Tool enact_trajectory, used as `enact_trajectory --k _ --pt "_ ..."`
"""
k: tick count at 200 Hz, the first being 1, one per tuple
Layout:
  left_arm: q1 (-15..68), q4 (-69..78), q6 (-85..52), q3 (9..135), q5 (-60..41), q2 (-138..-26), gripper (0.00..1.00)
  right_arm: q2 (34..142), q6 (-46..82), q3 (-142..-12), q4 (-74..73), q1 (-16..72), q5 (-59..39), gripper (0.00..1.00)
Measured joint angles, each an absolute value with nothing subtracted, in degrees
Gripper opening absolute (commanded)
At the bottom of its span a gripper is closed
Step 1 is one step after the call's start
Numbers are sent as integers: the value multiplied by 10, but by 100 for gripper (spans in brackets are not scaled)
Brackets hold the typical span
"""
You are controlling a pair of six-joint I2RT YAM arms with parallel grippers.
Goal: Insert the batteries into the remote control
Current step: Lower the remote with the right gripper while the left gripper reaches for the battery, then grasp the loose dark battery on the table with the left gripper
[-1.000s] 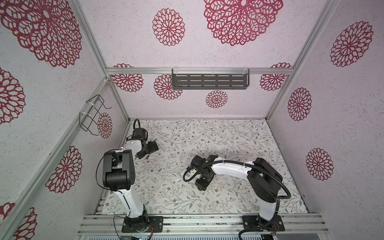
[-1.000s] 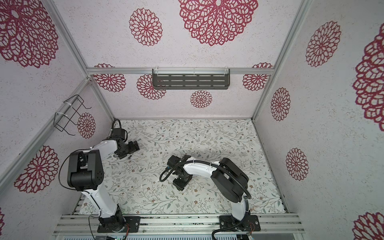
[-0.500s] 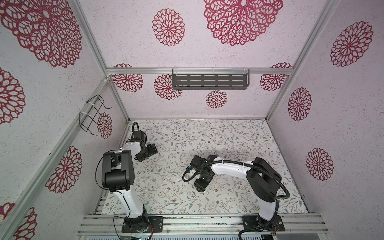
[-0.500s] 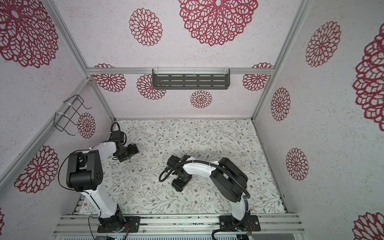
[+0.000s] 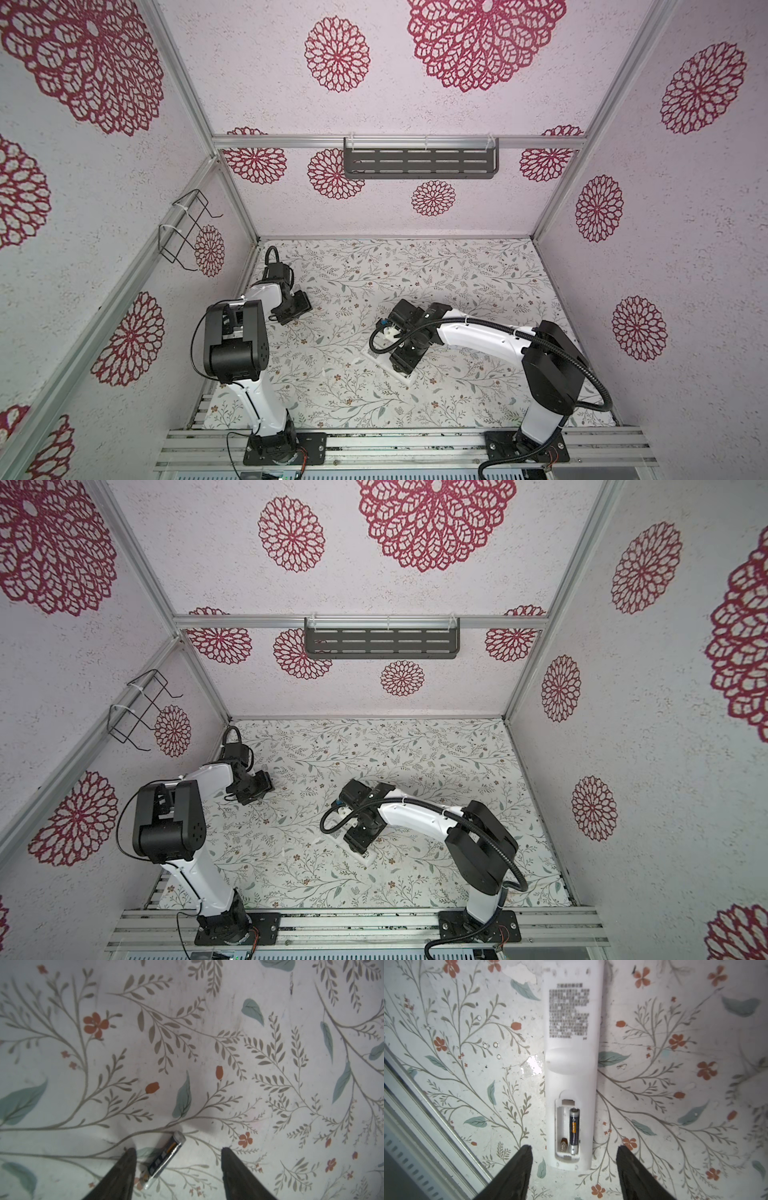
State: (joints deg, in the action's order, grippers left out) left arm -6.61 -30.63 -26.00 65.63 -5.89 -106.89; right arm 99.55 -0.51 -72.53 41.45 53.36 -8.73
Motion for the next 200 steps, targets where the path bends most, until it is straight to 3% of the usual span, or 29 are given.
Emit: enact_trajectory --k 44,200 --pt "-63 -321 -257 656 -56 -1069 46 965 -5 -720 414 515 -74 69" --pt "-13 -346 -242 653 -61 -1064 36 950 -5 -713 416 495 -63 69"
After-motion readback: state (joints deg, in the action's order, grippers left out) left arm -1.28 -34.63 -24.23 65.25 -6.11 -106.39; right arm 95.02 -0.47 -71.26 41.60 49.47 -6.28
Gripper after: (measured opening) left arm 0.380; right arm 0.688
